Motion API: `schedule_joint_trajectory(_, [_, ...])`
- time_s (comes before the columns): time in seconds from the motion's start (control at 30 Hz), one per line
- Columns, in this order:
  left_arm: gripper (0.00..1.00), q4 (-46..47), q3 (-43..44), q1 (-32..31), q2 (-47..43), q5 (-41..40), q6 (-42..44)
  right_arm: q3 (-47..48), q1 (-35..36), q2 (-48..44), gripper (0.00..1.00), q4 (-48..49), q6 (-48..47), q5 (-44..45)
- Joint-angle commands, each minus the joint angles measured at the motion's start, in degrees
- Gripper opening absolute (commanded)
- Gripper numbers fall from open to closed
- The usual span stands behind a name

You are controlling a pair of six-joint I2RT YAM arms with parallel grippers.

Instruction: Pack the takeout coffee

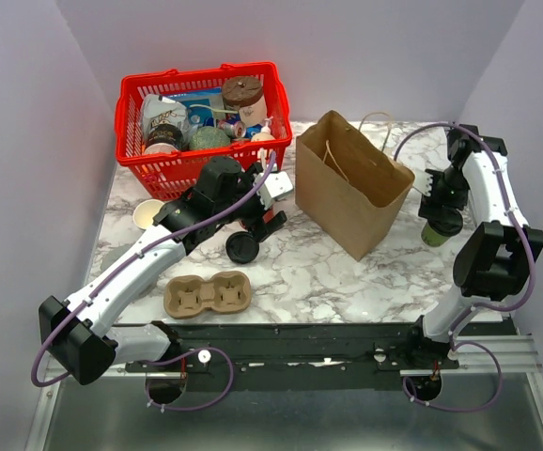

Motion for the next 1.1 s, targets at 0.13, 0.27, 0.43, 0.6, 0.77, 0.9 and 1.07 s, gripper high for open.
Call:
schedule_joint_trajectory(0.13, [0.99,1.2,0.7,0.3,0.7,1.3,-0.7,-3.8,-0.1,-1.4,1.00,3.5,-11.0,6.8])
schedule_joint_trajectory(0.27, [0.99,1.2,0.9,0.3,1.0,1.3,-0.8,-2.5,-0.1,-0.2,1.00,3.2,-11.2,5.9])
schedule_joint_trajectory(0.43, [0.99,1.5,0.9,0.3,1.4,1.4,-0.9,-2.6,-0.1,0.2,1.00,3.6,-11.3,5.3])
schedule_joint_trajectory(0.6, [0.99,1.2,1.1,0.2,1.6,1.3,-0.7,-2.6,-0.1,0.2,1.00,1.0,-12.0,3.9])
schedule_joint_trajectory(0.77, [0.99,1.4,0.9,0.3,1.8,1.3,-0.7,-4.8,0.2,-0.9,1.00,2.6,-12.6,3.8])
schedule_joint_trajectory(0.9, [0.99,1.5,1.0,0.3,1.8,1.3,-0.8,-7.3,0.5,-1.7,1.00,6.1,-13.1,4.4])
schedule_joint_trajectory(1.07, [0.99,1.3,1.2,0.2,2.0,1.3,-0.8,-7.8,0.6,-1.7,1.00,7.4,-13.4,4.5])
